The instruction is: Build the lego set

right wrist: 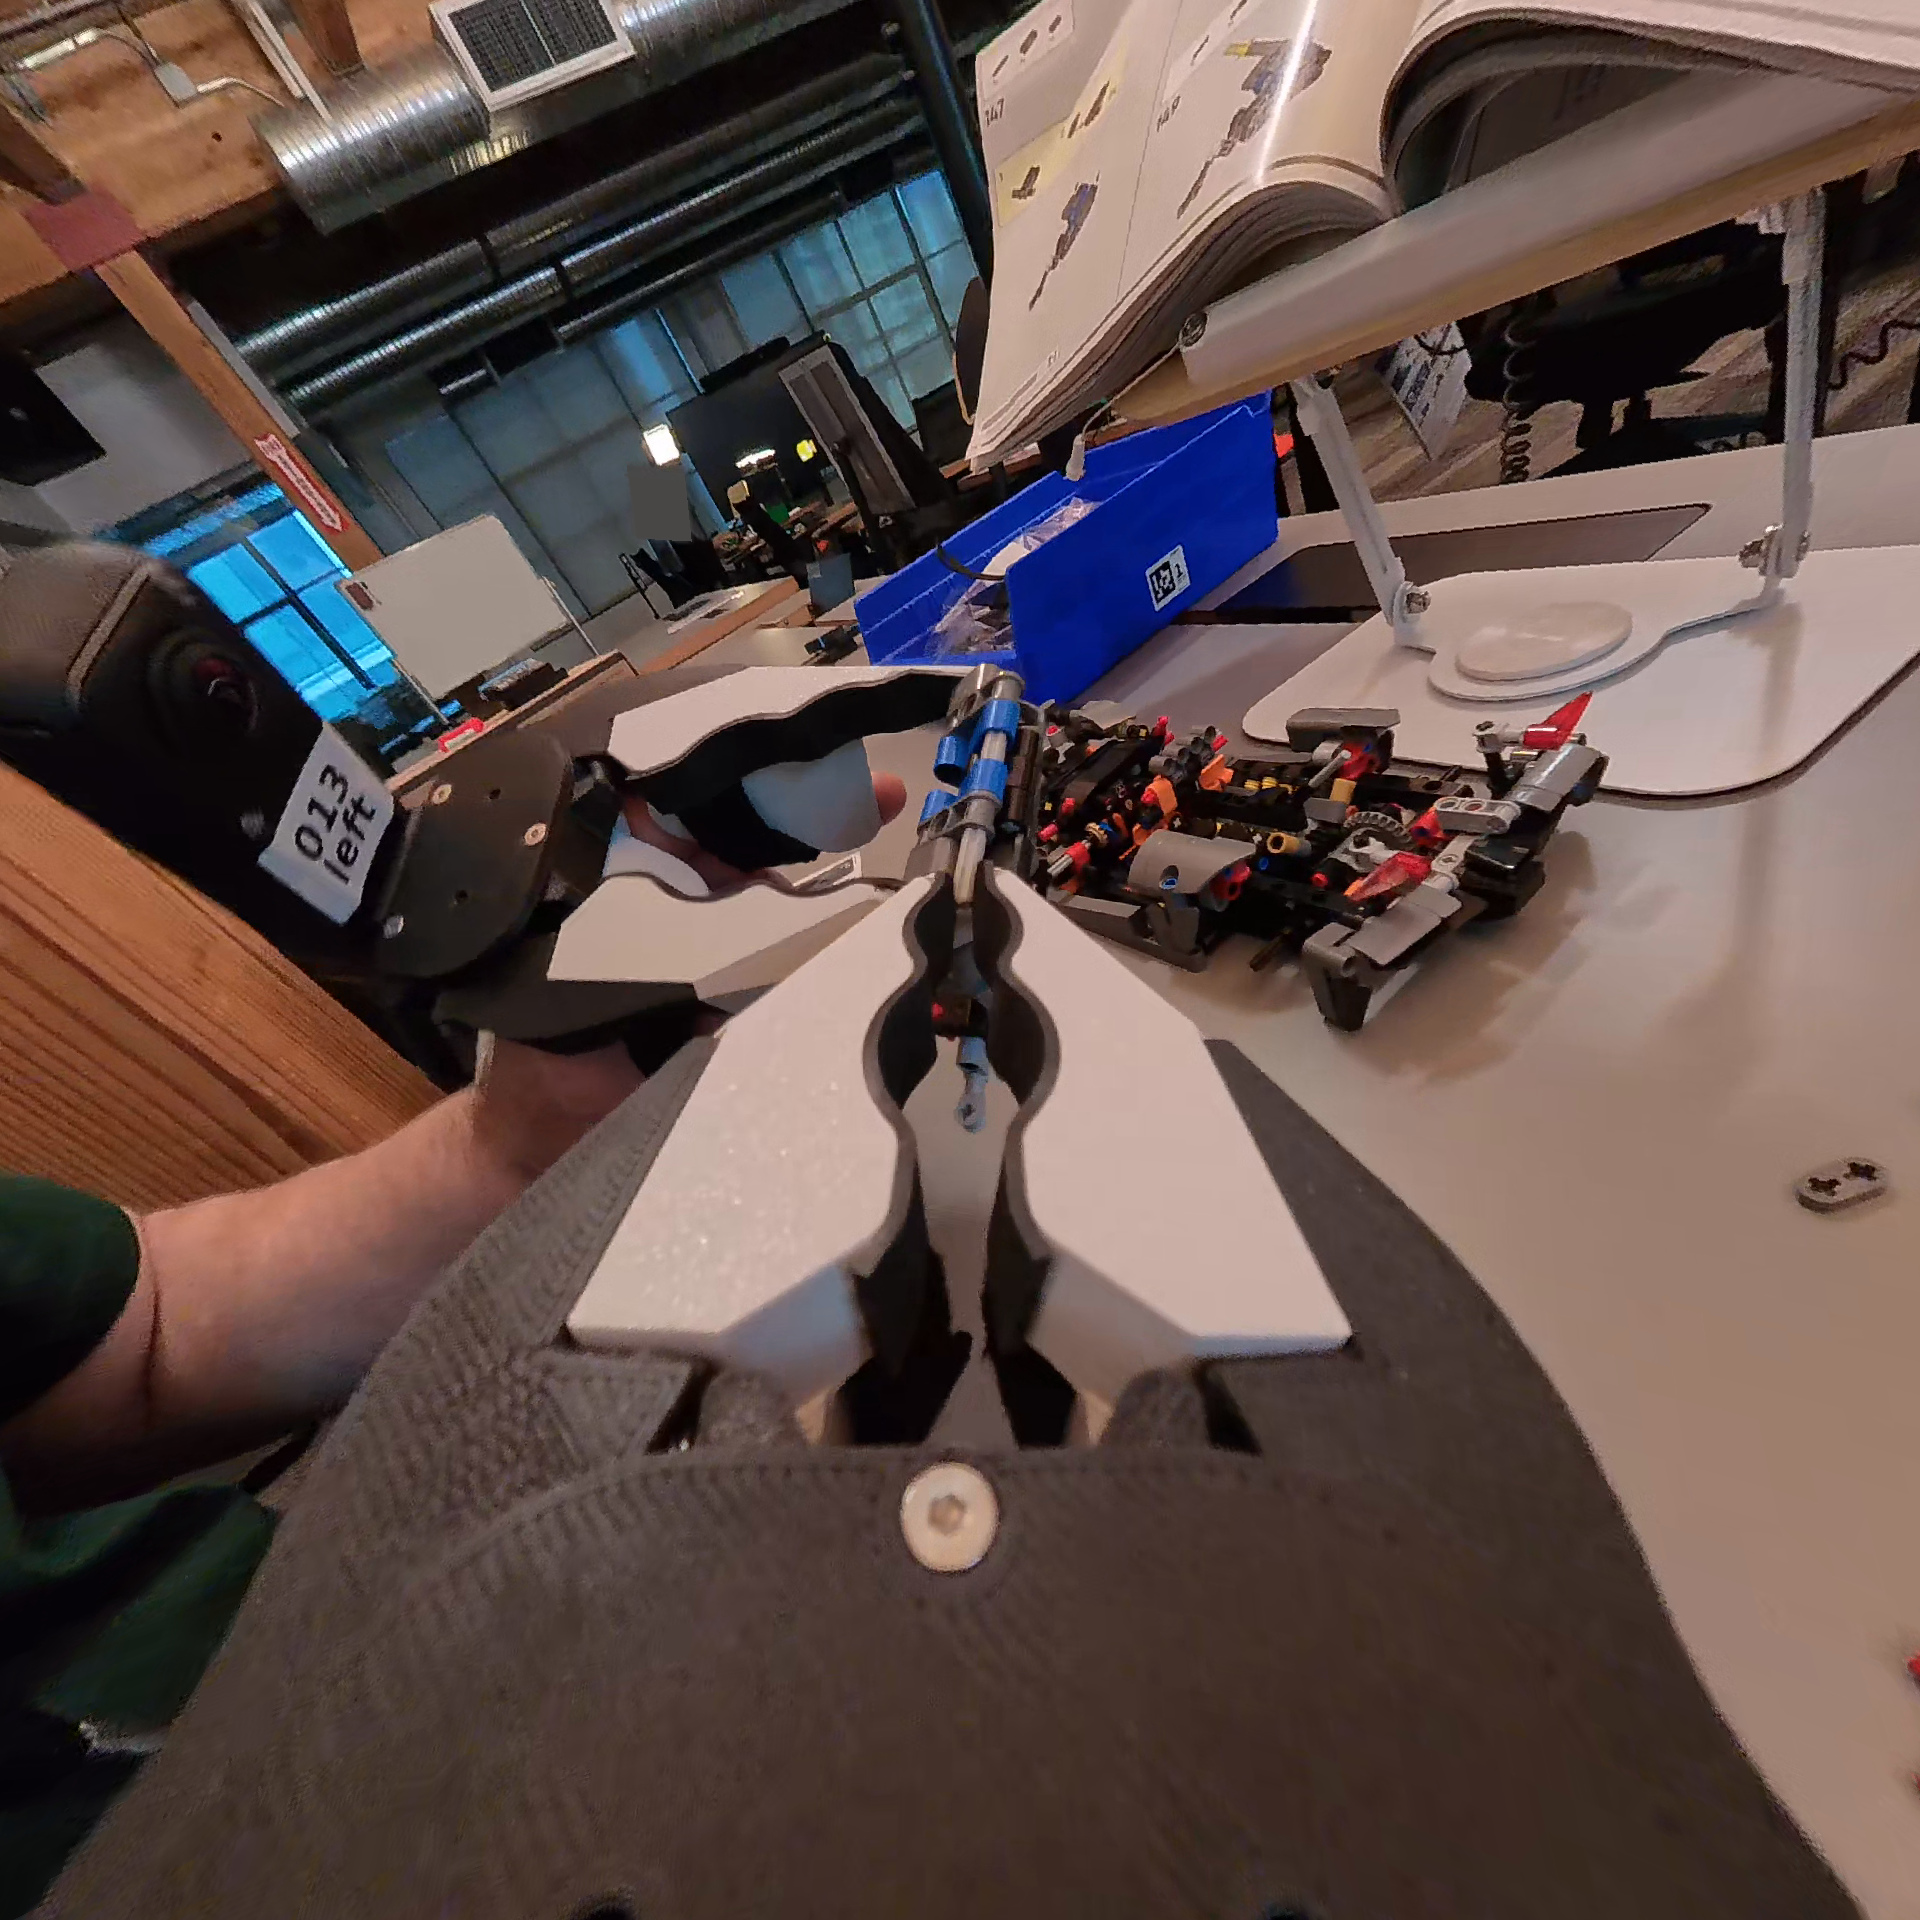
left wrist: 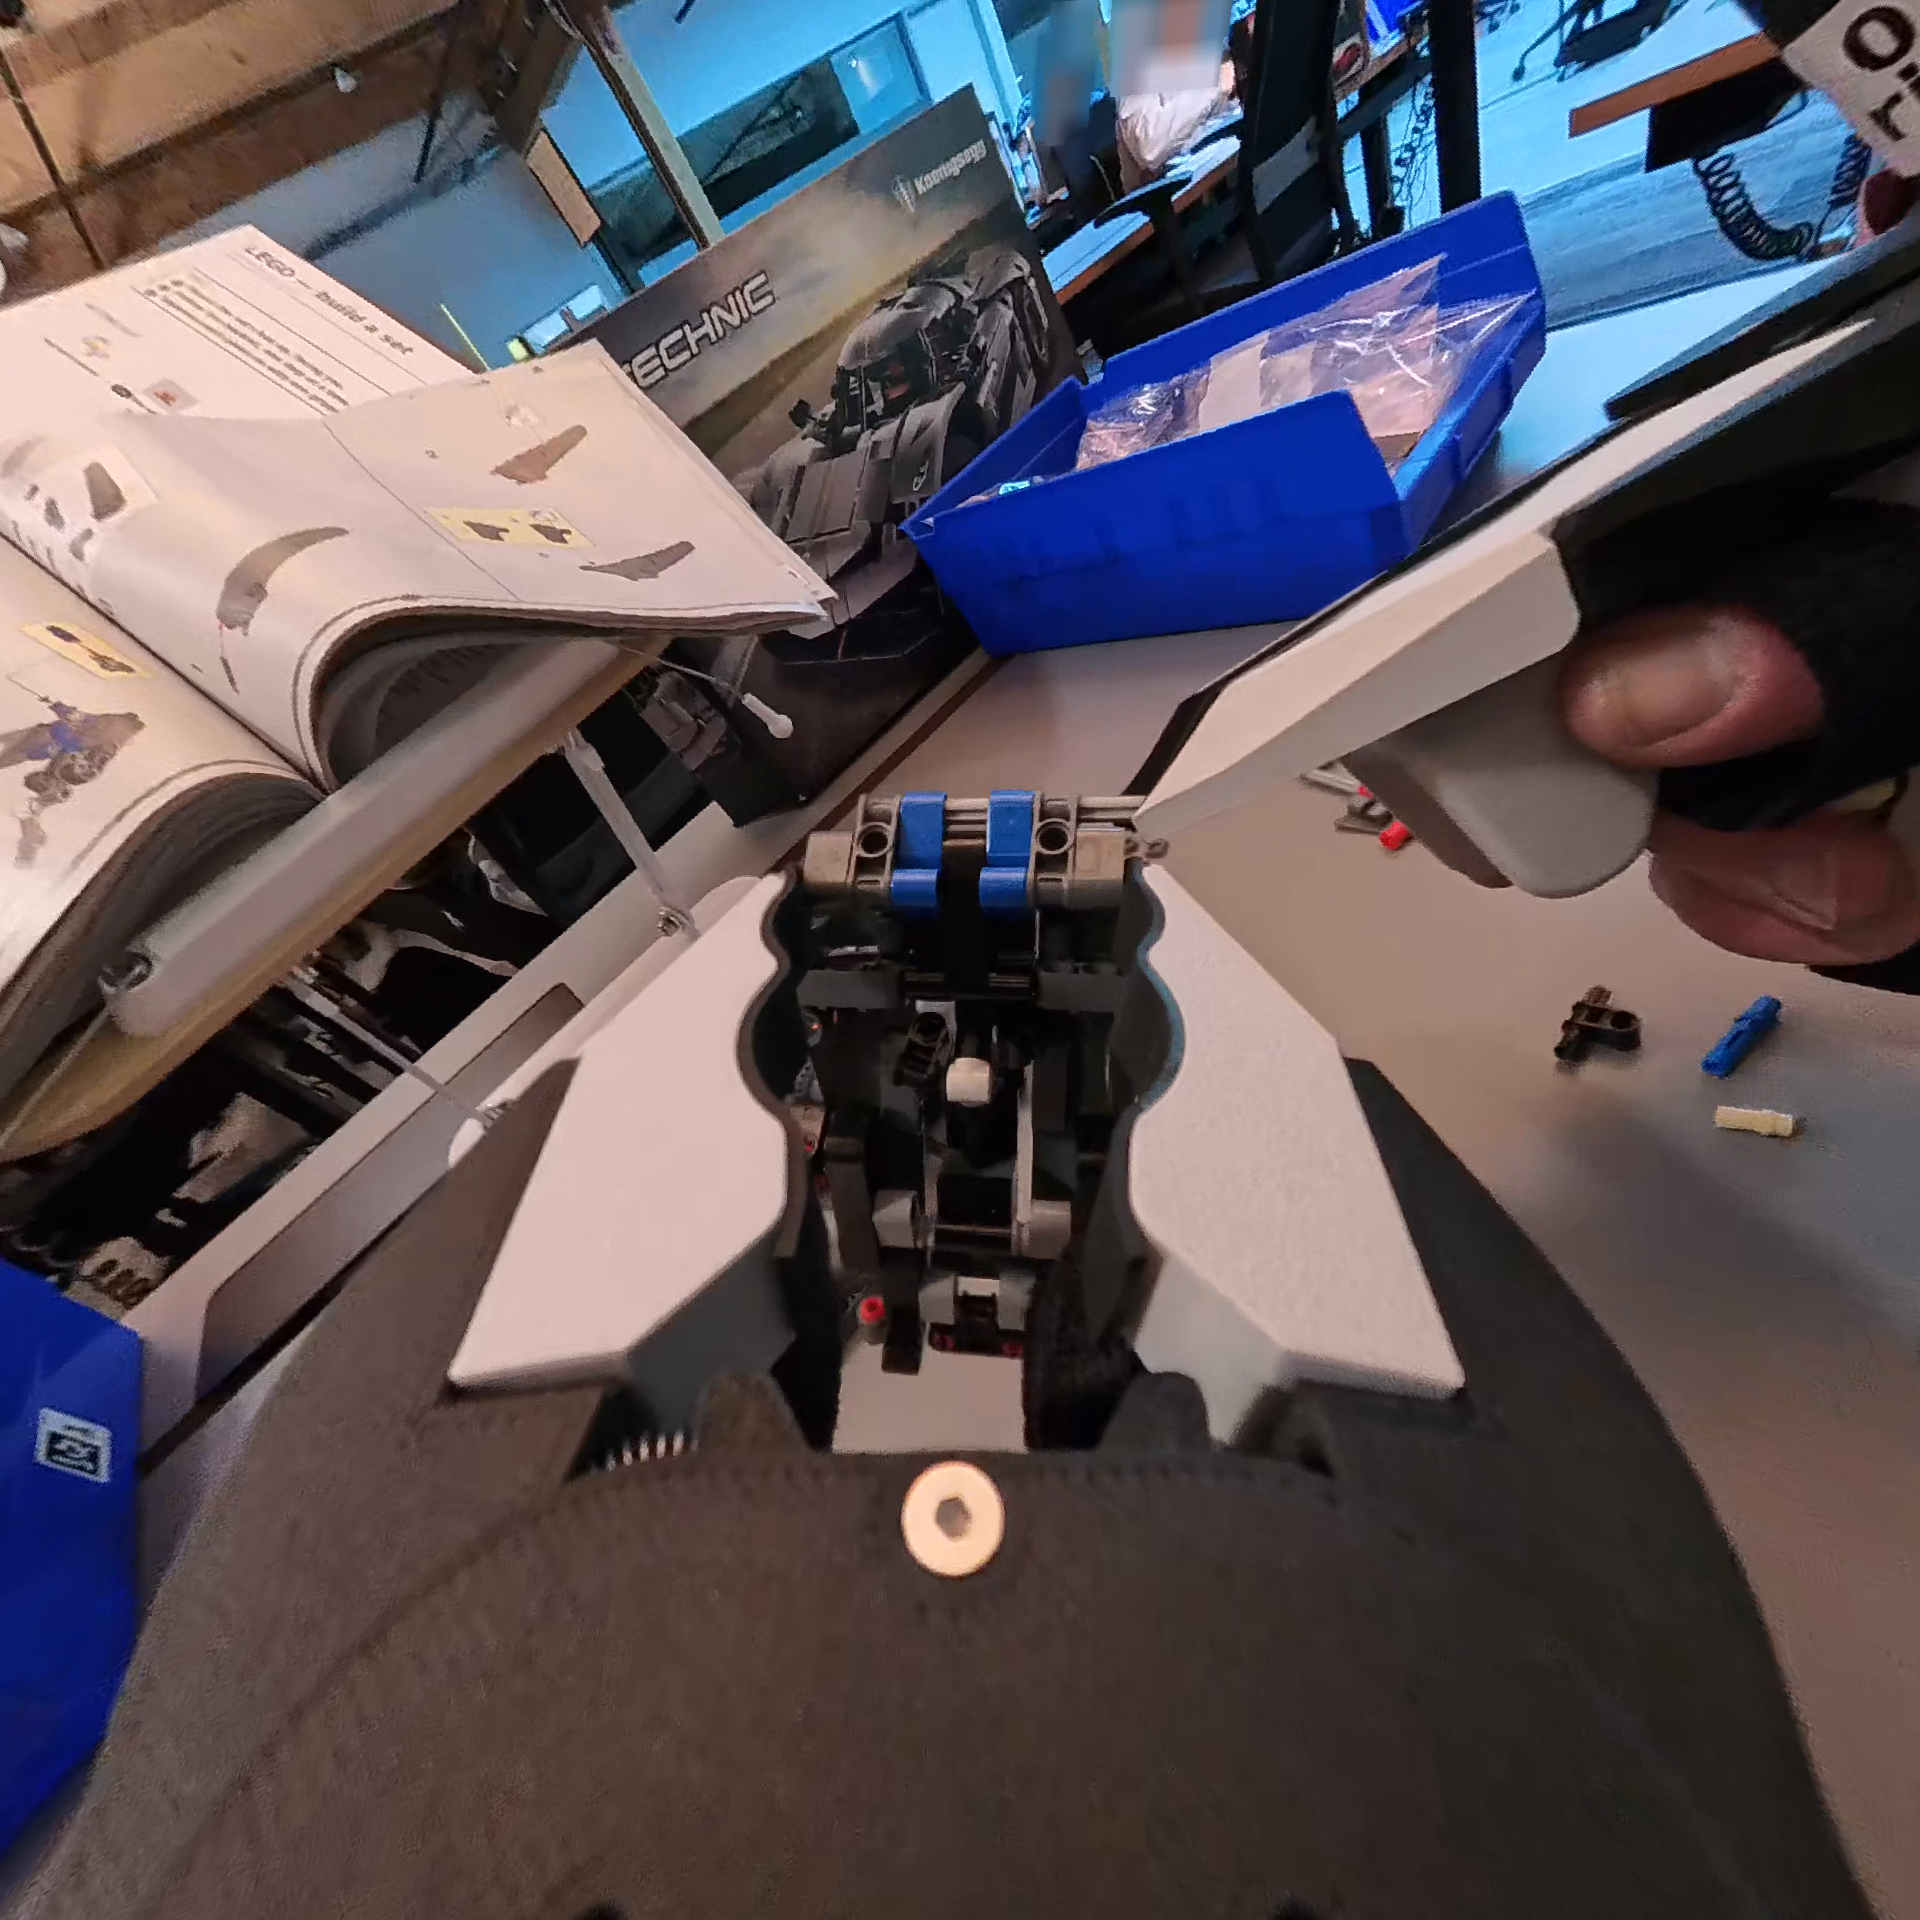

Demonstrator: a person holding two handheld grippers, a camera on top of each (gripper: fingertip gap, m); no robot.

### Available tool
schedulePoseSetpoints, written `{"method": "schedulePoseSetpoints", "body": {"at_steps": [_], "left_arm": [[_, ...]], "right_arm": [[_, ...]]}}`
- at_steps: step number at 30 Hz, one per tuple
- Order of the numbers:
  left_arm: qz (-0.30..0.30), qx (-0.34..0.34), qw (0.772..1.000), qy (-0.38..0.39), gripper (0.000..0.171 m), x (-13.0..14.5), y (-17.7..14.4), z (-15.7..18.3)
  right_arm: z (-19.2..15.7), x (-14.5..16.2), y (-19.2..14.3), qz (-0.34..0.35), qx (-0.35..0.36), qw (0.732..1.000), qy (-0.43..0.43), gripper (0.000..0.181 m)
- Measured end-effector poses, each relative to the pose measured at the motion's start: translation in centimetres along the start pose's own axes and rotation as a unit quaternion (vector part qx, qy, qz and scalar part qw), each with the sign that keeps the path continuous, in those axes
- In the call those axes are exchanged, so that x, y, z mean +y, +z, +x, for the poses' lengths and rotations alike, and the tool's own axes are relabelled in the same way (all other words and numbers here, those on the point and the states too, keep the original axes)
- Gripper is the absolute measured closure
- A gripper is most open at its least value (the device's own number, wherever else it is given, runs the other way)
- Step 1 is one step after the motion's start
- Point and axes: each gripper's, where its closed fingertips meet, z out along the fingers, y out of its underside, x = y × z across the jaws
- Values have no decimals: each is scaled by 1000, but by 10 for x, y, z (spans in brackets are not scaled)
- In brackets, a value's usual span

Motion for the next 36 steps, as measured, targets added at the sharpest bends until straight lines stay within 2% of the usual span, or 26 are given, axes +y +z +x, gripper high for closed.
{"method": "schedulePoseSetpoints", "body": {"at_steps": [6, 10, 13, 16, 20, 21, 22, 24, 26, 29, 32, 36], "left_arm": [[4, 25, 1000, -16, 115, 0, 3, 8], [6, 37, 999, -37, 115, 0, 4, 10], [10, 41, 998, -45, 115, -1, 3, 10], [4, 51, 997, -54, 115, 3, 5, 13], [8, 63, 996, -67, 115, 1, 6, 15], [7, 59, 996, -62, 115, 2, 5, 14], [-11, 12, 997, -71, 115, 10, 4, -8], [8, -15, 989, -146, 115, 16, -7, -52], [0, -1, 997, -78, 114, 9, -7, -35], [9, 9, 998, -53, 115, 3, -2, -17], [15, 16, 1000, 13, 114, -8, -2, -6], [14, 19, 998, 65, 114, -7, 0, 11]], "right_arm": [[1, 3, -8, -8, 15, 999, -29, 180], [1, 3, -10, -25, 61, 992, -108, 179], [1, 4, -10, -44, 99, 977, -181, 179], [4, 8, -12, -76, 138, 948, -277, 180], [3, 8, -16, -90, 148, 929, -328, 180], [0, 12, -16, -97, 135, 926, -339, 181], [-6, 19, -18, -103, 117, 925, -346, 181], [-11, 26, -22, -102, 108, 934, -325, 181], [-11, 22, -22, -83, 74, 964, -242, 181], [1, 2, -25, -43, 44, 990, -125, 179], [-4, 2, -16, -44, -10, 998, -41, 164], [-5, 0, -11, -33, -39, 998, 21, 173]]}}
